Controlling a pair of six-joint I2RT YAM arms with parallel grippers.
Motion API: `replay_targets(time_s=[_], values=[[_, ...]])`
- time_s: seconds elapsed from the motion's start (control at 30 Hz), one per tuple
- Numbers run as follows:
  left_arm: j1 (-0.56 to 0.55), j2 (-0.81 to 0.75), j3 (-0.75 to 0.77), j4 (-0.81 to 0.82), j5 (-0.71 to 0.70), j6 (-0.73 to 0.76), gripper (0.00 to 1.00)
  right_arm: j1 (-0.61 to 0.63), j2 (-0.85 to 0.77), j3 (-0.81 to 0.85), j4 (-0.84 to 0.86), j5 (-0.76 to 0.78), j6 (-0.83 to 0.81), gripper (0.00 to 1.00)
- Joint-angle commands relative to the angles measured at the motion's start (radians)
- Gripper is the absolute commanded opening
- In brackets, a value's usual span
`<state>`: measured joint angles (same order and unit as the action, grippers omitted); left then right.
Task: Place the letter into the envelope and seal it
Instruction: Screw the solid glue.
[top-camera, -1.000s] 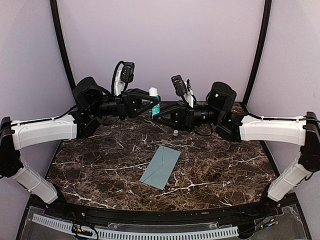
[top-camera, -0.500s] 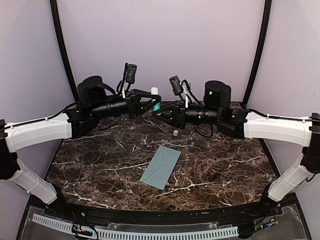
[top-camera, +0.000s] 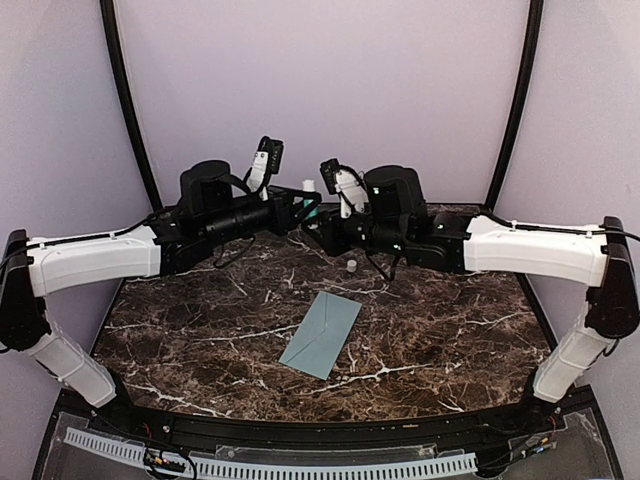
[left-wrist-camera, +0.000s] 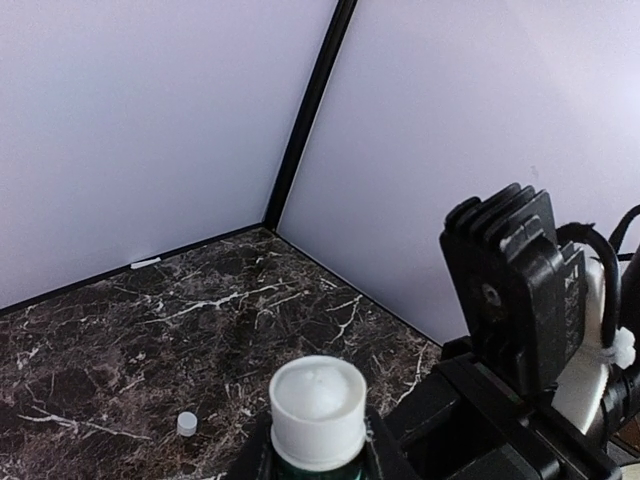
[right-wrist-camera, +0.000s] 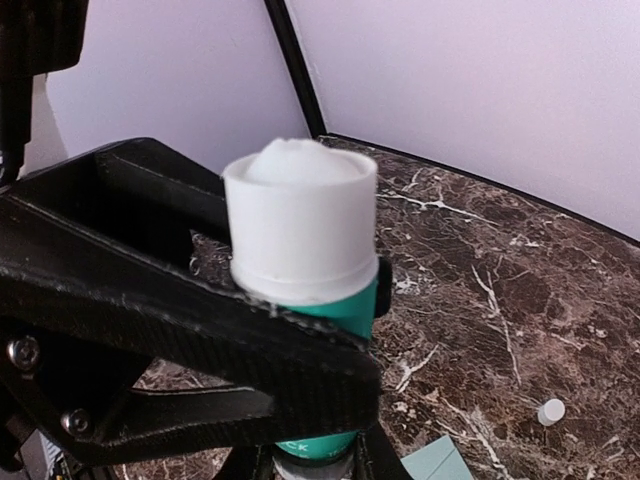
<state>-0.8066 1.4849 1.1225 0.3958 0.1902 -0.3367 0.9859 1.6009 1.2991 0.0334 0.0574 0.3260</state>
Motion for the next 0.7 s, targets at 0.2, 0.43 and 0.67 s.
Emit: replay_targets(time_s=[0.2,0.43,0.67], values=[[-0.038,0.021,0.017,-0.066,-0.011,-0.059,0.0,0.048,0.081,0.144,0.025,0.239,0.022,0.05],[-0.033,-0.003,0.03,-0.081,0.002,-0.065,0.0,0.043,0.002,0.062,0.072,0.155,-0.014,0.37],[0.014,-0.082,0.046,-0.087,0.068,-0.078,0.0,0.0,-0.184,-0.13,0.169,-0.106,-0.067,0.64]])
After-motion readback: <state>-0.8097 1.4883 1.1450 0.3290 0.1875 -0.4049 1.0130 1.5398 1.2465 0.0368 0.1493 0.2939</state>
